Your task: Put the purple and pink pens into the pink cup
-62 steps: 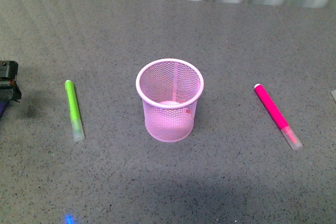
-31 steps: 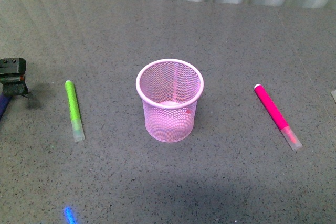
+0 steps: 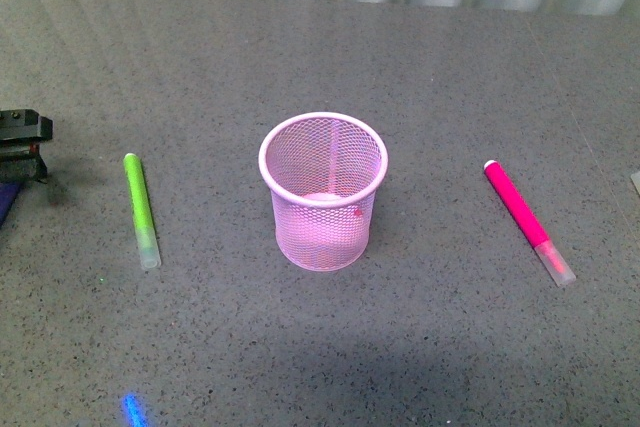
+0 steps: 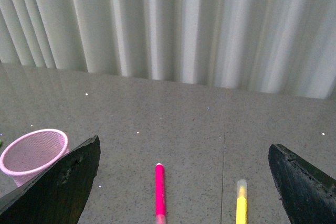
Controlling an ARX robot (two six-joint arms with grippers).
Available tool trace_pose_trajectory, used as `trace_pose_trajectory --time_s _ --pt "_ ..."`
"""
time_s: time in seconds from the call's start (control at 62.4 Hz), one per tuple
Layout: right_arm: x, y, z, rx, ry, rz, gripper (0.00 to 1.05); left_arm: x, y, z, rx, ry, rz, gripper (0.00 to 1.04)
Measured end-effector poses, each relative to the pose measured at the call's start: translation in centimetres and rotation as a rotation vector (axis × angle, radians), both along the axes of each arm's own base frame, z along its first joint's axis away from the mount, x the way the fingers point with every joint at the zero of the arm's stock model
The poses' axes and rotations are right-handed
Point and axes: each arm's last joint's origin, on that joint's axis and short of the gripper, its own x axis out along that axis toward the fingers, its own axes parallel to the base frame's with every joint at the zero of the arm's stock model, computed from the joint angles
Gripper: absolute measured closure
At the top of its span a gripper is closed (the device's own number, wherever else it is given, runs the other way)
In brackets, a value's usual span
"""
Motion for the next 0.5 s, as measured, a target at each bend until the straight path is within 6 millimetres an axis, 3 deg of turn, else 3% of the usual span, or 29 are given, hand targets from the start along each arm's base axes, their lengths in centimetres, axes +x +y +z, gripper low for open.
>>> trace_pose_trajectory --time_s 0.192,0.24,0.352,0.497 --pt "0.0 0.0 0.0 0.0 0.0 0.0 0.07 -0.4 -0.1 -0.2 -0.005 -0.002 0.008 0.62" --pt "0.0 0.0 0.0 0.0 0.0 0.0 0.07 -0.8 -0.1 -0.2 -0.007 -0.001 0.01 0.74" --pt "0.0 0.0 0.0 0.0 0.0 0.0 0.07 -1.3 -0.2 -0.2 -0.01 -0.001 0.009 0.9" --pt "0.0 0.0 0.0 0.0 0.0 0.0 0.07 -2.4 0.0 0.1 -0.018 -0.003 0.019 0.96"
